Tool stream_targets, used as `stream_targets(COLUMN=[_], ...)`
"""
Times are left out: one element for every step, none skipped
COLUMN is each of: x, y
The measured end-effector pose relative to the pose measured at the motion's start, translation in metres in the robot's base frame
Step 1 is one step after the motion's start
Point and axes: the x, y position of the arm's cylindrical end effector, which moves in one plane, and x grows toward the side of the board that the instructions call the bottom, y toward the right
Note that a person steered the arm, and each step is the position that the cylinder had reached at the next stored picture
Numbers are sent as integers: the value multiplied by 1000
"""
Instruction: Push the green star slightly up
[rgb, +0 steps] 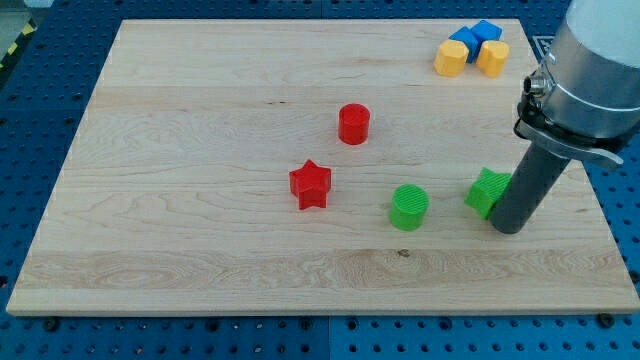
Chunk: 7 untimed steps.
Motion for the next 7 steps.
stream_targets(x=[-9, -22, -9, 22, 28, 28, 28], y=[0, 0, -9, -33, -77, -126, -136])
